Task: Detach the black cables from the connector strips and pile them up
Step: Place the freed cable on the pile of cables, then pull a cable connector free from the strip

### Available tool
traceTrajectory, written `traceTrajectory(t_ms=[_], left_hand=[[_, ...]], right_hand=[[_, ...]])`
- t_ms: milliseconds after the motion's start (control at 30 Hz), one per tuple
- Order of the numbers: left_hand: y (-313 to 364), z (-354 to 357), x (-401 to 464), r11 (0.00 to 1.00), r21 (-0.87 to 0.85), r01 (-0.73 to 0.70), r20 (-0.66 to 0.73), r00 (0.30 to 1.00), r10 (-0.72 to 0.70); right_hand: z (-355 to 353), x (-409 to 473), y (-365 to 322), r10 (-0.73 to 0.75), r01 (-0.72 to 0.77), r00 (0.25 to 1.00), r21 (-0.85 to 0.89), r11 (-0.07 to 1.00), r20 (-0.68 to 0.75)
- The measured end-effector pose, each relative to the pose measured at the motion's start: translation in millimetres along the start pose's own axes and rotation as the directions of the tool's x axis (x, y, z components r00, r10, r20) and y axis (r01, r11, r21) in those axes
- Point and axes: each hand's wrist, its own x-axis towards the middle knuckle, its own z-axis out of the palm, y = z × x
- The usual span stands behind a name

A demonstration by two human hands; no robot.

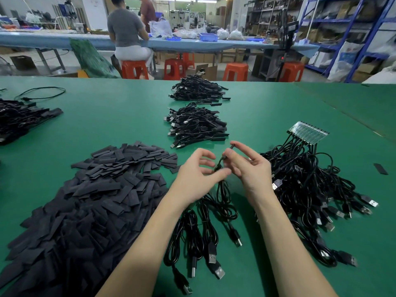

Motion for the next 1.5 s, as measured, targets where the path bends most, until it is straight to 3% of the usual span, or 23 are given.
traceTrajectory(t_ms=[67, 167, 300, 367, 433, 500, 633, 800, 967, 1133, 1233, 1333, 1500], left_hand=[[2, 5, -1, 0.993, 0.115, 0.014, 0.047, 0.999, -0.02], [8, 14, 1, 0.995, 0.097, -0.015, 0.045, 0.999, 0.011], [27, 15, 16, 0.992, 0.03, -0.121, -0.048, 0.991, 0.123], [36, 7, 36, 0.961, 0.163, -0.223, -0.108, 0.964, 0.242], [41, -5, 62, 0.848, 0.454, -0.275, -0.081, 0.935, 0.346], [38, -13, 85, 0.668, 0.706, -0.237, 0.003, 0.943, 0.332], [12, -17, 112, 0.345, 0.923, -0.171, 0.092, 0.968, 0.232], [0, -20, 135, 0.233, 0.959, -0.164, 0.112, 0.969, 0.22], [1, -25, 154, 0.201, 0.971, -0.13, 0.091, 0.977, 0.194], [3, -27, 153, 0.265, 0.959, -0.097, 0.052, 0.984, 0.172], [2, -28, 126, 0.479, 0.873, -0.091, -0.035, 0.968, 0.248], [-1, -34, 87, 0.7, 0.709, -0.085, -0.122, 0.963, 0.24], [-8, -40, 39, 0.89, 0.454, -0.046, -0.216, 0.963, 0.16]], right_hand=[[0, 3, -2, -0.003, 0.014, 0.996, 0.123, 0.992, -0.093], [-1, 6, -5, -0.025, 0.062, 0.986, 0.222, 0.973, -0.165], [-5, 11, -9, -0.053, 0.105, 0.971, 0.216, 0.971, -0.235], [-7, 12, -9, -0.025, 0.068, 0.963, 0.154, 0.986, -0.268], [-7, 12, -5, -0.005, 0.023, 0.963, 0.062, 0.998, -0.27], [-5, 11, -2, -0.004, -0.006, 0.972, -0.044, 0.999, -0.233], [-1, 8, 2, 0.038, -0.065, 0.989, -0.189, 0.98, -0.144], [3, 3, 9, 0.016, -0.042, 0.998, -0.41, 0.911, -0.067], [2, 1, 12, -0.019, 0.022, 1.0, -0.594, 0.804, 0.011], [1, 3, 12, 0.005, 0.041, 0.998, -0.72, 0.693, 0.061], [2, 3, 5, 0.065, 0.061, 0.991, -0.821, 0.568, 0.118], [6, 3, -7, 0.247, 0.11, 0.946, -0.927, 0.359, 0.208], [20, -2, -20, 0.499, 0.155, 0.837, -0.971, 0.18, 0.226]])
